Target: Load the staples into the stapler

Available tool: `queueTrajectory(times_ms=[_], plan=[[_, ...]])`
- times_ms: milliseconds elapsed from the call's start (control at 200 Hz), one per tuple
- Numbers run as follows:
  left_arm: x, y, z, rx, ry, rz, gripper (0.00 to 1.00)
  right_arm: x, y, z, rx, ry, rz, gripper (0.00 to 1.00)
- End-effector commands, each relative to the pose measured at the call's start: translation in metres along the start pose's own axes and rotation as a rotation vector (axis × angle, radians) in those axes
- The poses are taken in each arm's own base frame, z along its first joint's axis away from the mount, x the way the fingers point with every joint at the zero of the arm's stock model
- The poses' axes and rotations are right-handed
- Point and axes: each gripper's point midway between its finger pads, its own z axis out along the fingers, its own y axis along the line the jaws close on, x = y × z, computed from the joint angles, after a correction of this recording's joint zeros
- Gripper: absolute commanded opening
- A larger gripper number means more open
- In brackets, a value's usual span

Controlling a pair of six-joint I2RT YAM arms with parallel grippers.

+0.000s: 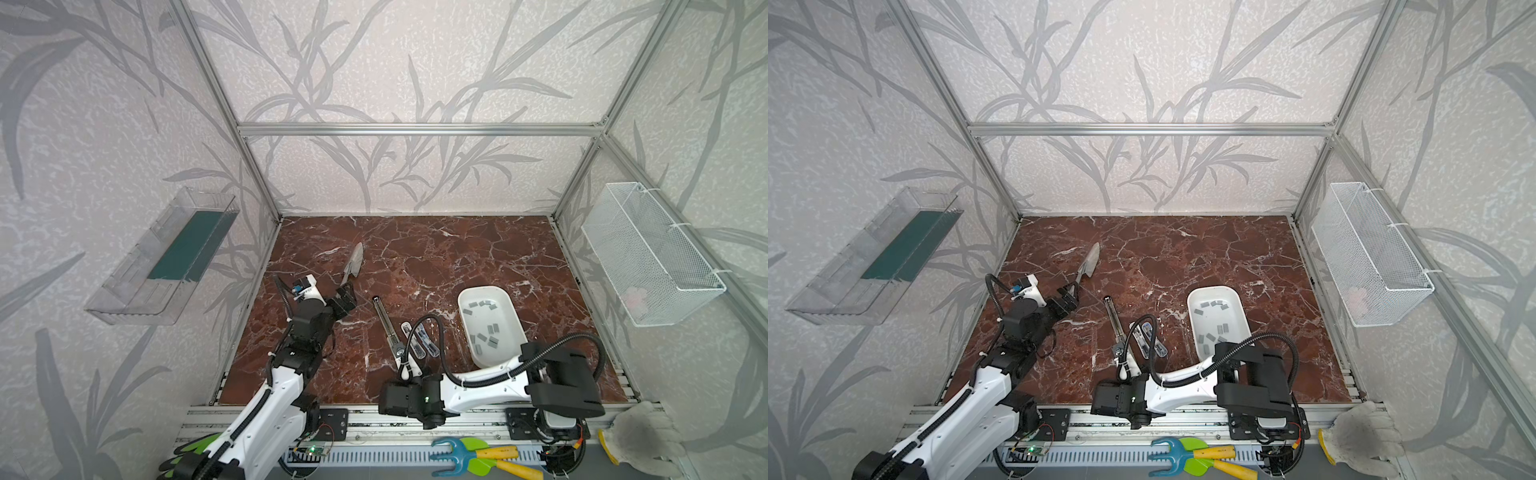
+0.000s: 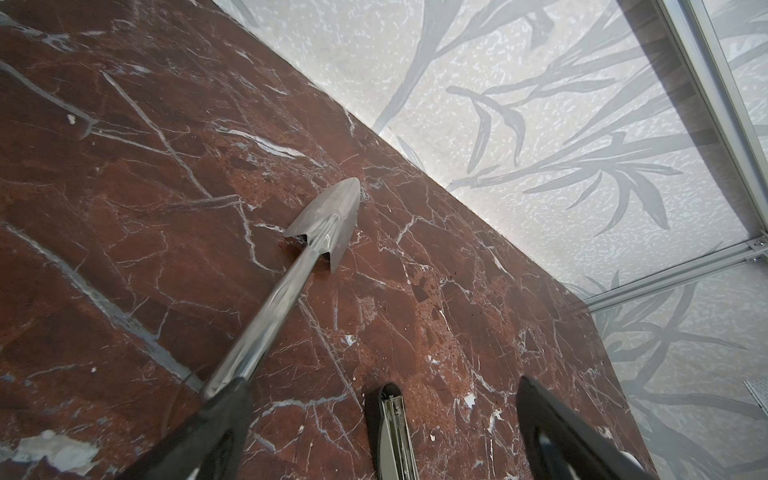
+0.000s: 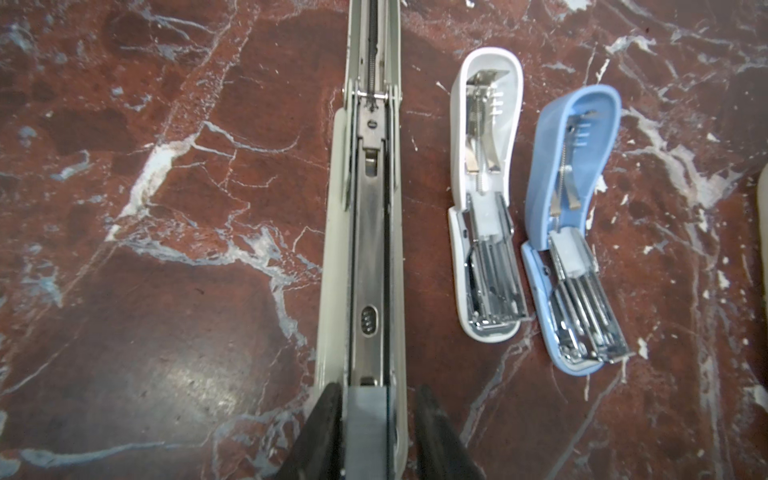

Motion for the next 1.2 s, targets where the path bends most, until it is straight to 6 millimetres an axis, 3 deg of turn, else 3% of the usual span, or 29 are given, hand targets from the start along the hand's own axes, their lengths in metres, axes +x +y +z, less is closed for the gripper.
queueTrajectory(times_ms=[0, 370, 775, 995, 1195], plan=[[-0.003, 0.000, 0.001, 0.006, -0.020, -0.021, 0.99, -0.009, 0.007, 0.002, 0.009, -0.042, 0.013, 0.25], [-0.002, -0.001, 0.001, 0.010, -0.014, -0.024, 0.99, -0.028, 0.023, 0.028, 0.018, -0.002, 0.095, 0.07], [-0.001, -0.003, 0.003, 0.019, -0.008, -0.034, 0.99, -0.057, 0.025, 0.065, -0.001, 0.022, 0.213, 0.07], [-0.001, -0.002, 0.003, 0.014, -0.005, -0.029, 0.99, -0.070, 0.027, 0.056, -0.016, -0.003, 0.215, 0.20], [-0.002, -0.006, 0.003, 0.004, 0.025, 0.015, 0.99, -0.090, 0.020, 0.022, -0.091, -0.051, 0.216, 0.37]])
